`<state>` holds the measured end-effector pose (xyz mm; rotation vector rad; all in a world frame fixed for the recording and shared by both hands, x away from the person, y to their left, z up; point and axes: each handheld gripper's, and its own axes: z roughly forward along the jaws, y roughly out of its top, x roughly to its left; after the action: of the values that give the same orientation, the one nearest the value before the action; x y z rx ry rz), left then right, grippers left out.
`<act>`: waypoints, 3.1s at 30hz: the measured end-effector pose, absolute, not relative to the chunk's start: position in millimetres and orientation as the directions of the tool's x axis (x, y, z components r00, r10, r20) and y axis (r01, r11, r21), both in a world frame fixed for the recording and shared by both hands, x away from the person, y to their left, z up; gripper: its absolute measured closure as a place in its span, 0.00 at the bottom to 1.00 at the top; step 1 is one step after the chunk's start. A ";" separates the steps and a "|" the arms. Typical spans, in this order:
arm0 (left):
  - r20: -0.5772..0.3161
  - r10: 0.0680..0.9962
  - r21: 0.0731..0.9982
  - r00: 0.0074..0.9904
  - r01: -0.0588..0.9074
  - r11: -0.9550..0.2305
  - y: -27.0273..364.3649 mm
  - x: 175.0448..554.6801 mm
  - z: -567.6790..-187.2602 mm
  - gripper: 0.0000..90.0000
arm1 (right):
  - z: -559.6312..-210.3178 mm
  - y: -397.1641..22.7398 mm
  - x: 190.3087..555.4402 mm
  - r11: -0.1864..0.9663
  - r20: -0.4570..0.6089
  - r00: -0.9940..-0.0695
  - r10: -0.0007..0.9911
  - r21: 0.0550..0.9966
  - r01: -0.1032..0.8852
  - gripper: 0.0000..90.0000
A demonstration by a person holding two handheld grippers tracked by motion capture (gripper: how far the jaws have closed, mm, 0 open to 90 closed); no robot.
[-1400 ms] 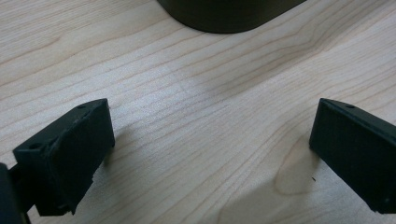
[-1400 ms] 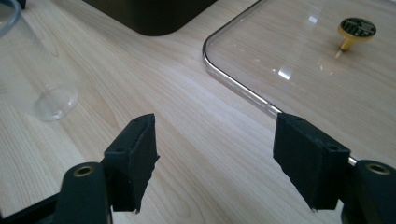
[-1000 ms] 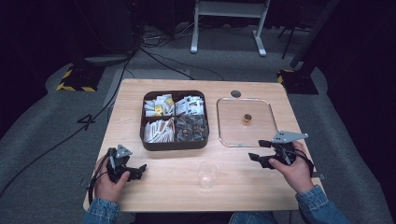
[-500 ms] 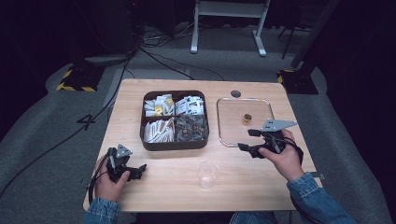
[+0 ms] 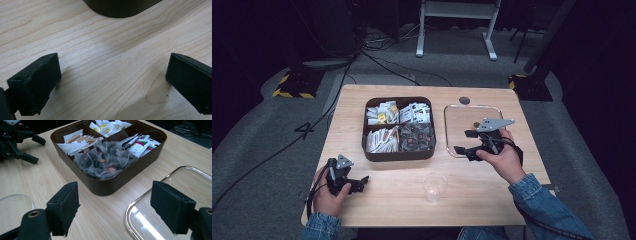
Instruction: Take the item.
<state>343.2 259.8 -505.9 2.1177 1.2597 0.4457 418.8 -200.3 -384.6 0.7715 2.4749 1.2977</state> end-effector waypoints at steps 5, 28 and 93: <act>-0.031 0.874 0.664 0.484 0.664 -0.345 259.5 342.3 -506.0 0.00 | -382.7 -190.3 424.8 0.476 0.033 -0.840 0.542 0.812 0.339 0.25; -0.031 0.876 0.664 0.481 0.665 -0.342 259.1 342.2 -506.1 0.00 | -398.3 -134.6 458.2 0.489 0.045 -0.870 0.491 0.812 0.318 0.31; -0.030 0.875 0.663 0.483 0.664 -0.344 259.3 342.3 -506.0 0.00 | -405.7 -87.0 461.8 0.445 0.085 -0.930 0.358 0.860 0.250 0.91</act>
<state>342.3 259.3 -506.0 2.1163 1.2651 0.4438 461.8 -87.0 -405.7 0.5443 2.5757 1.5047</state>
